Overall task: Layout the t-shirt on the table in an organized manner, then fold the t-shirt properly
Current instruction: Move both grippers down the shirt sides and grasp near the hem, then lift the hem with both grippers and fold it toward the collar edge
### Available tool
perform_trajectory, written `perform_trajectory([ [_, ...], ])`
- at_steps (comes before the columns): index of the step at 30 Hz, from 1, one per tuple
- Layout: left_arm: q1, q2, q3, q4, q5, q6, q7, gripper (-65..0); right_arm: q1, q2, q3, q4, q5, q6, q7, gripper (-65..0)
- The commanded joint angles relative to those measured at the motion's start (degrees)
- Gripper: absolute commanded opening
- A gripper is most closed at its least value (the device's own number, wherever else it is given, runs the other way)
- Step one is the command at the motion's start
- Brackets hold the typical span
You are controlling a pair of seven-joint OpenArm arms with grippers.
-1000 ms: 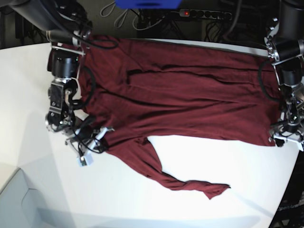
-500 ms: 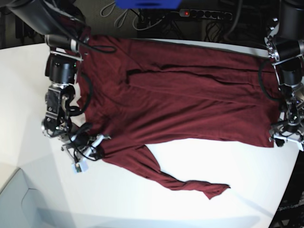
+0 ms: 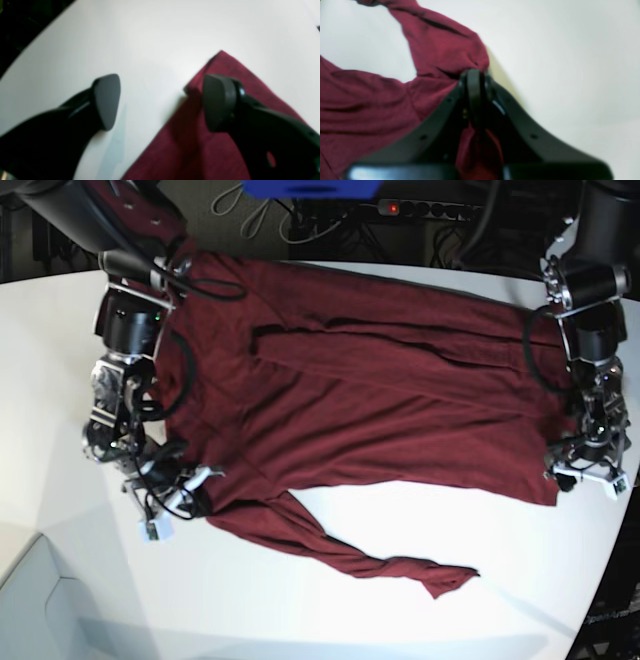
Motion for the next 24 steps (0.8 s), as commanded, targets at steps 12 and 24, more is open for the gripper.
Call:
perform_trajectory([
  [12,-10.43,0.53,20.58,-14.70,-0.44,-0.08,-15.70,-15.5,-0.18,0.32,0.04,1.01,0.97,0.38,0.89,-65.0],
  [24,-10.26,0.79,21.02,-18.04,0.09,-0.08,-19.04,-15.9,-0.44,0.68,-0.05,1.01,0.97,0.38,0.80,-65.0],
])
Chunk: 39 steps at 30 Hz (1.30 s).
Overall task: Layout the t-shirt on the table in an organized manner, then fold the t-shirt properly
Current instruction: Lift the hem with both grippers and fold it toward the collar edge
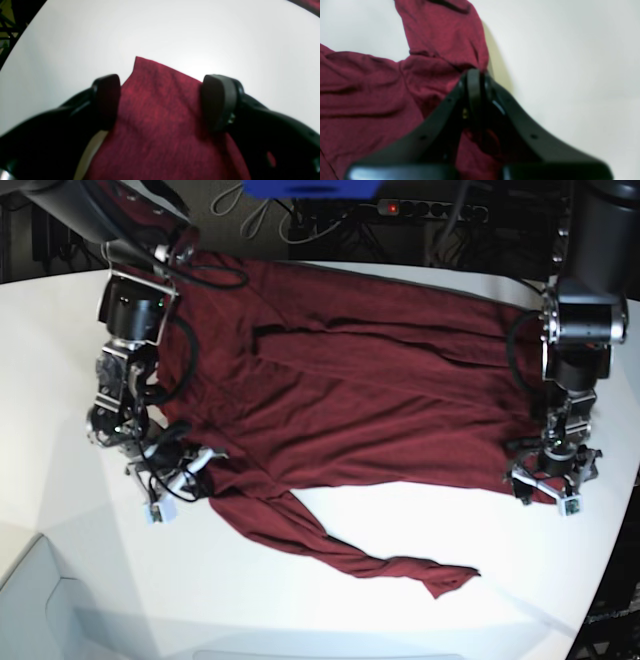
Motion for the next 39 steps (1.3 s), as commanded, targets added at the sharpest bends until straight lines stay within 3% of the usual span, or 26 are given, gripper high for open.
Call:
perform_trajectory([
  [1,-1.41,-1.05,-0.01,0.60,-0.09,-0.04,-1.58,-16.0,1.57,0.41,-0.12,0.92,1.24,0.38,1.50,-65.0],
  [5,0.00,-1.05,-0.01,-0.98,-0.09,-0.04,-1.67,-16.4,1.57,0.50,-0.12,0.92,1.24,0.38,1.41,-65.0],
  [8,0.97,-1.13,-0.01,-1.16,-0.09,-0.13,-1.84,-23.7,1.57,1.47,-0.12,0.92,1.24,0.38,1.41,-65.0],
  [10,1.23,-1.40,-0.01,-1.16,-0.09,-0.13,-1.93,-33.3,1.57,1.64,-0.12,0.92,1.24,0.38,1.41,-65.0],
  [15,1.23,-1.49,-0.18,-1.07,-0.26,-0.13,-1.93,-65.0,1.57,1.64,-0.12,0.92,1.24,0.38,1.59,-65.0],
  [23,0.88,-1.49,-0.45,0.69,-0.70,-0.04,-1.93,-65.0,1.74,1.73,0.23,2.50,1.24,0.38,1.68,-65.0],
  [33,7.56,-1.57,-0.71,17.57,-0.79,0.31,-1.58,-65.0,-5.20,-0.03,-0.12,19.74,1.24,0.38,1.15,-65.0],
  [39,15.03,-1.05,-12.67,29.70,-0.79,0.05,-1.40,-65.0,-12.06,-1.26,-0.12,28.53,1.24,0.38,1.15,-65.0],
])
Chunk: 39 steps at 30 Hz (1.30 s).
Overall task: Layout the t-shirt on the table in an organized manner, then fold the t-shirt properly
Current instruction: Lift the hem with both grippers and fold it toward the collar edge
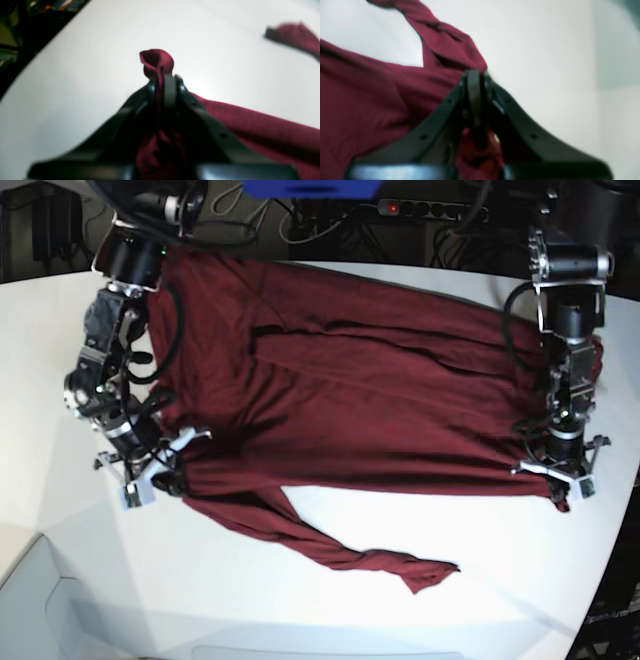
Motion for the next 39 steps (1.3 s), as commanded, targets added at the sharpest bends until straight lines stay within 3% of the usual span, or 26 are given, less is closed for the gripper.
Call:
perform_trajectory([
  [1,-0.87,-1.13,-1.24,2.93,-0.18,0.23,-1.99,-65.0,0.04,0.21,0.08,2.88,1.11,0.17,1.85,-65.0],
  [8,4.84,-1.31,-1.86,13.31,-0.18,0.23,5.83,-64.9,-8.57,-1.11,0.17,12.81,1.11,0.17,1.85,-65.0],
  [14,11.08,-1.22,-2.03,22.36,-0.18,0.40,6.01,-64.9,-14.81,-3.22,0.52,20.37,1.11,0.17,1.94,-65.0],
  [24,21.19,0.80,-13.64,31.15,-0.18,0.14,6.01,-64.9,-24.66,-4.54,0.17,24.24,1.11,0.17,2.38,-65.0],
  [36,29.72,0.98,-13.64,31.33,-0.18,0.14,6.01,-64.9,-31.34,-5.95,0.17,23.62,1.11,0.17,2.38,-65.0],
  [39,30.42,2.56,-13.99,31.24,-0.09,0.14,6.01,-64.9,-31.96,-6.03,0.08,22.92,1.11,0.17,2.38,-65.0],
])
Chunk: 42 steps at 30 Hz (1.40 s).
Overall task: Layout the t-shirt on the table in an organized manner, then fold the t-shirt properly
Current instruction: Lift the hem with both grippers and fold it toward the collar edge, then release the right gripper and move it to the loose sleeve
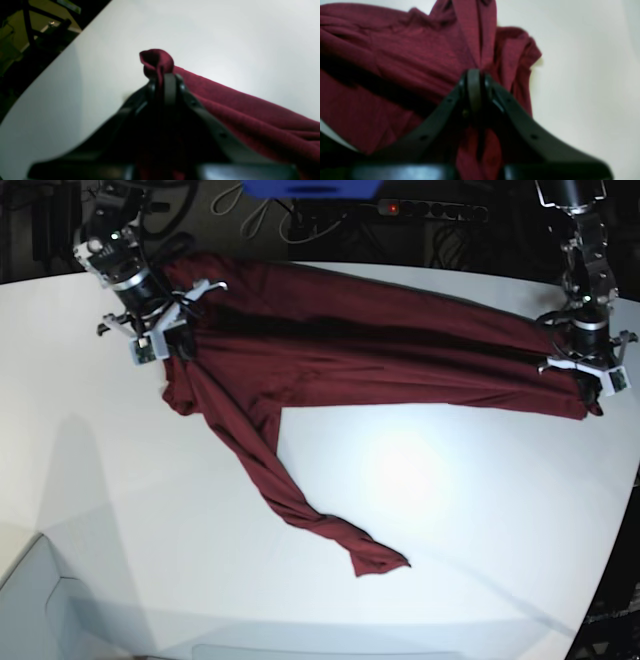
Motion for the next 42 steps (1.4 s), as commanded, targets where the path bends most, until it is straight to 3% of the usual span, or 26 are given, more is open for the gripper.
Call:
perform_trajectory([
  [1,-0.48,-0.41,-0.24,0.90,-0.05,0.03,-1.62,-64.9,0.41,0.13,0.04,0.25,1.00,-0.05,1.44,-65.0],
  [24,-1.89,-0.94,-0.15,-5.16,0.30,-0.06,-1.53,-64.5,0.15,0.13,-0.49,-5.29,0.91,-0.05,1.17,-65.0],
  [27,-1.80,-0.94,-0.15,-5.51,-0.05,-0.06,1.01,-63.5,-0.03,0.39,-1.55,-5.82,0.73,-0.05,1.08,-65.0],
  [32,-1.98,-0.76,-0.15,-5.16,-0.14,-0.06,6.82,-51.0,-0.11,0.39,-1.63,-5.55,0.65,-0.05,1.08,-65.0],
  [36,-1.98,-0.59,-0.24,-5.07,-0.14,-0.06,7.26,-37.7,0.06,0.48,-1.19,-5.46,0.56,-0.05,1.00,-65.0],
  [39,-1.89,-0.59,-0.24,-5.07,-0.14,-0.06,7.26,-30.8,0.06,0.48,-1.19,-5.46,0.56,-0.05,1.00,-56.3],
  [42,-1.80,-0.59,-0.24,-5.07,-0.14,-0.06,7.26,-27.1,-0.20,0.92,-1.19,-5.46,0.47,-0.05,1.00,-43.2],
])
